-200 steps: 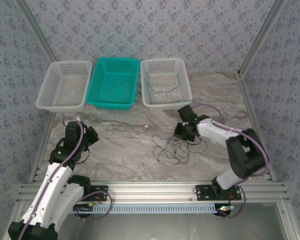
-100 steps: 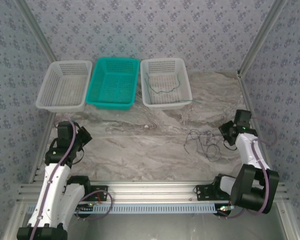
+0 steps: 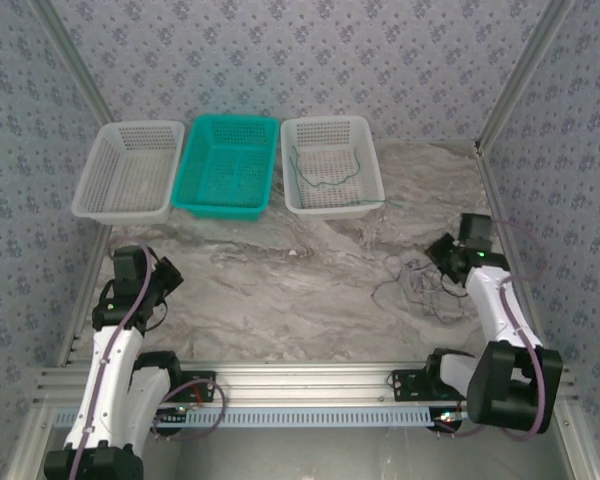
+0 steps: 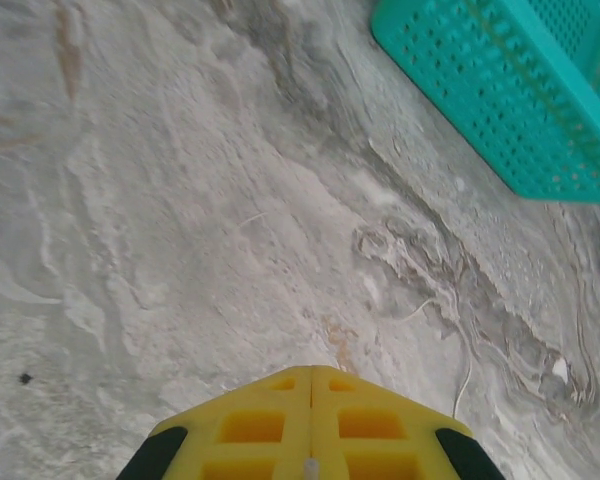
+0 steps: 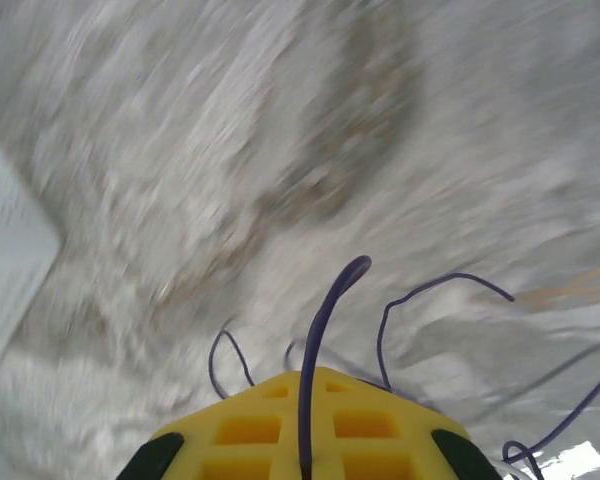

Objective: Untangle the cables

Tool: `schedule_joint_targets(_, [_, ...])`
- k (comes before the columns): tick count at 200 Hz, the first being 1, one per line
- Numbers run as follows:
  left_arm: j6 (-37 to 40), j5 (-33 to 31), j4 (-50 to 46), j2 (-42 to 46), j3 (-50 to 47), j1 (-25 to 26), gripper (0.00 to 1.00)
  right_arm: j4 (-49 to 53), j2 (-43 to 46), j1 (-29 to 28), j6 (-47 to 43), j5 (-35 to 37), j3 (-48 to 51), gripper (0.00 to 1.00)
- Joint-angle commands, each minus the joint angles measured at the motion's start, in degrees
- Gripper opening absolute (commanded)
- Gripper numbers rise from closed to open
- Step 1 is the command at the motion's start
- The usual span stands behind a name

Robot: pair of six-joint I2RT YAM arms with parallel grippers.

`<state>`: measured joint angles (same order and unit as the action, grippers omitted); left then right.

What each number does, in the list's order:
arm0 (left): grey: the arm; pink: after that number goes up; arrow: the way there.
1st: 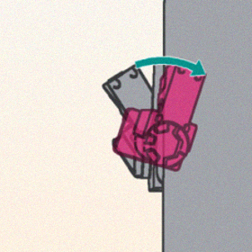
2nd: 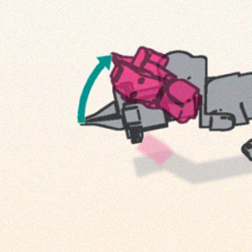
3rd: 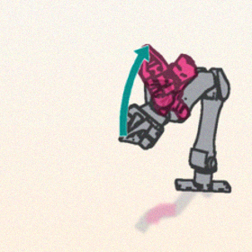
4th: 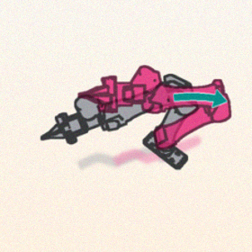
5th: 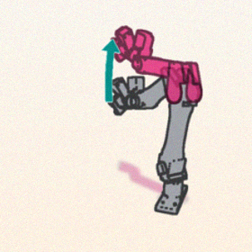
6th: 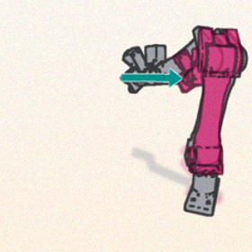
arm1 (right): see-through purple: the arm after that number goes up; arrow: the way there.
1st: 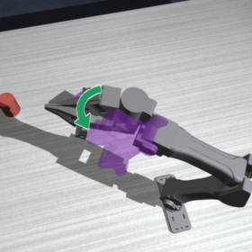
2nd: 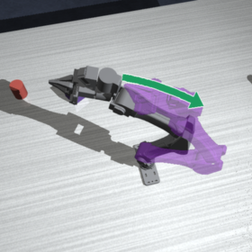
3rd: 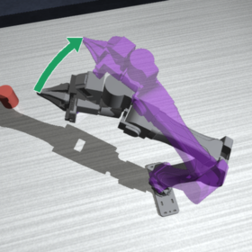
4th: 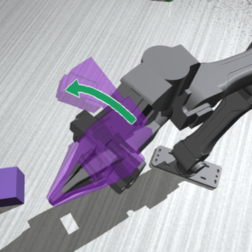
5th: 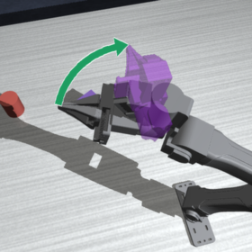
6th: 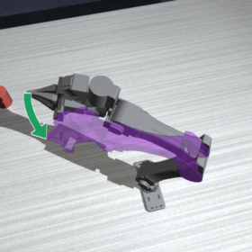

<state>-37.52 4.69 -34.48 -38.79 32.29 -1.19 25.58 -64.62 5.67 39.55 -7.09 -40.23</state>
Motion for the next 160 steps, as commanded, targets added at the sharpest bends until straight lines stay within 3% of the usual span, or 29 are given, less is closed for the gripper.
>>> schedule_joint_targets(1, [0.9, 2.9, 3.1, -0.3, 0.9, 2.0, 0.00, -0.5, -2.1, -7.5, -1.8, 2.9, -0.5, 0.09])
schedule_joint_targets(20, [1.4, 4.6, 3.1, 0.2, 3.0, 3.7, 0.00, 1.7, -3.7, -12.9, -1.2, 6.8, -1.9, 0.51])
schedule_joint_targets(44, [1.7, 7.2, 2.4, 0.0, 8.2, 6.4, 0.00, 6.7, 0.0, -15.1, 1.8, 10.9, -3.8, 0.67])
schedule_joint_targets(72, [1.7, 7.1, 2.1, -1.2, 16.5, 9.6, 0.00, 11.1, 9.2, -15.7, 3.6, 13.0, -5.0, 0.76])
schedule_joint_targets(98, [1.4, 7.5, 4.9, -5.2, 26.2, 10.6, 0.00, 13.3, 15.3, -15.9, 3.2, 11.3, -5.9, 0.77])
schedule_joint_targets(160, [2.2, 11.2, 14.9, -23.7, 52.1, 12.1, 0.00, 15.8, 21.6, -16.3, 5.3, 4.9, -5.7, 0.77])
